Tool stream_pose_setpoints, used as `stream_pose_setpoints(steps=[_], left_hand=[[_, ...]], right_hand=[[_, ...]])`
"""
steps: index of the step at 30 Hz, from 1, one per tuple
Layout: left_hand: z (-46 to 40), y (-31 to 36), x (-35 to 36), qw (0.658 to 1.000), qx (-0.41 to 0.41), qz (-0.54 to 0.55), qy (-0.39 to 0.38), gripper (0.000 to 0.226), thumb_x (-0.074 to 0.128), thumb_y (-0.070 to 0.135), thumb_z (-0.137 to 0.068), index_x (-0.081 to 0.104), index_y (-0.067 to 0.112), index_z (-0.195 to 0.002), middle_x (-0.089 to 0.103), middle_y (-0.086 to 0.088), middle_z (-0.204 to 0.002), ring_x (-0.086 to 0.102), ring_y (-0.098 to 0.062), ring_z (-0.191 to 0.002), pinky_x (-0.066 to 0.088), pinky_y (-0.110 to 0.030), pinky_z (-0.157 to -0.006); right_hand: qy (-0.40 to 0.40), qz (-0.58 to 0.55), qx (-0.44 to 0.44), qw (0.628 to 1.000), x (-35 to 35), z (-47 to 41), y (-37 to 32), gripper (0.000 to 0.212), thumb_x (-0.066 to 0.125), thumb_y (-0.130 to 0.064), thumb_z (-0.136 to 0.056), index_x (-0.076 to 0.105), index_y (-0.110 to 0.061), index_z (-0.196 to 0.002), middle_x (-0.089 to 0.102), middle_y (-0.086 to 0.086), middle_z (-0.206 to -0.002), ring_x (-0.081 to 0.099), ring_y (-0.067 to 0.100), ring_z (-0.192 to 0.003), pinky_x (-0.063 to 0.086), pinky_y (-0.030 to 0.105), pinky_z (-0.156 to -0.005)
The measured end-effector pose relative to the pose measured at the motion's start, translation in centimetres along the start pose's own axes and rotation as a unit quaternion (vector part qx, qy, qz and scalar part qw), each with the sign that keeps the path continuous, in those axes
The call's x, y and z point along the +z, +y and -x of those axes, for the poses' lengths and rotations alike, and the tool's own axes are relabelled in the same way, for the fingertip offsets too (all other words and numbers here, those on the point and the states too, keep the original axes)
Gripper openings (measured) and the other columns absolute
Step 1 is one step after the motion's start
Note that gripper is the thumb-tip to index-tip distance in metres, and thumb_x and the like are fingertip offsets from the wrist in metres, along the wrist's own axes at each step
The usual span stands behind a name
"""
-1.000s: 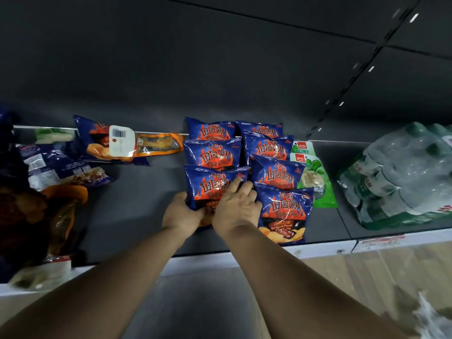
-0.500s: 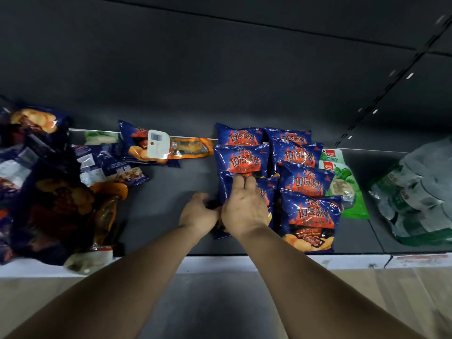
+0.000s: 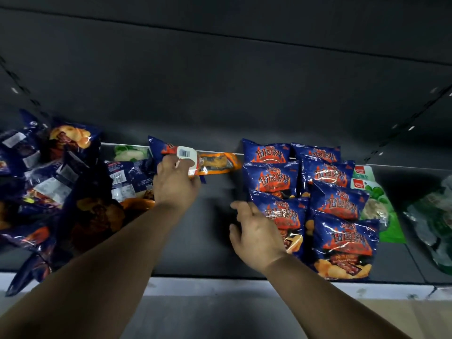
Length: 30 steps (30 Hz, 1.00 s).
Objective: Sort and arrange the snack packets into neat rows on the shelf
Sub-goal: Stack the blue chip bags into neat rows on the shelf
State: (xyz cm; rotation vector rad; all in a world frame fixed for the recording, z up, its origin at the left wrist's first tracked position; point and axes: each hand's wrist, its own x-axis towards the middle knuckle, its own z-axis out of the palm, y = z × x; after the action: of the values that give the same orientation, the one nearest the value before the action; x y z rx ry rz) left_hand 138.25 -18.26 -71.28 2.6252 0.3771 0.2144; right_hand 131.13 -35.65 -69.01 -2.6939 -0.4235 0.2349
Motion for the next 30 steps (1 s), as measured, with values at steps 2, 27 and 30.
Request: stream_pose_setpoints(steps=[2, 27, 30], left_hand=[[-1.3, 0.1, -0.2, 0.991, 0.074, -0.111, -0.028, 0.048, 0.054, 0.029, -0.09, 0.046, 0.029, -0.138, 0.019, -0.012, -0.153, 0.017, -0.031, -0.141, 0.025, -0.044, -0.11], [-1.4, -2.4, -0.1, 0.917, 0.107, -0.341, -0.179, 0.056, 0.049, 0.025, -0.092, 0.026, 0.023, -0.143, -0.013, -0.013, -0.157, 0.02, -0.037, -0.137, 0.03, -0.049, -0.109], [-0.9, -2.9, 0.2, 0.915, 0.117, -0.352, -0.161, 0.053, 0.048, 0.025, -0.092, 0.026, 0.021, -0.141, 0.003, -0.015, -0.155, 0.026, -0.037, -0.133, 0.03, -0.047, -0.108]], right_hand=[[-0.005, -0.001, -0.002, 1.0, 0.0, 0.0, 0.0, 0.044, 0.048, -0.022, -0.094, 0.039, -0.019, -0.137, 0.05, 0.002, -0.127, 0.057, 0.024, -0.11, 0.046, 0.032, -0.088], [-0.011, -0.141, 0.093, 0.986, 2.7, -5.8, -5.3, 0.054, 0.057, -0.021, -0.09, 0.035, -0.023, -0.139, 0.034, 0.005, -0.142, 0.05, 0.03, -0.12, 0.042, 0.034, -0.097], [-0.016, -0.158, 0.091, 0.983, 3.0, -6.0, -5.7, 0.056, 0.057, -0.021, -0.09, 0.034, -0.027, -0.141, 0.033, 0.003, -0.143, 0.048, 0.029, -0.122, 0.04, 0.032, -0.097]])
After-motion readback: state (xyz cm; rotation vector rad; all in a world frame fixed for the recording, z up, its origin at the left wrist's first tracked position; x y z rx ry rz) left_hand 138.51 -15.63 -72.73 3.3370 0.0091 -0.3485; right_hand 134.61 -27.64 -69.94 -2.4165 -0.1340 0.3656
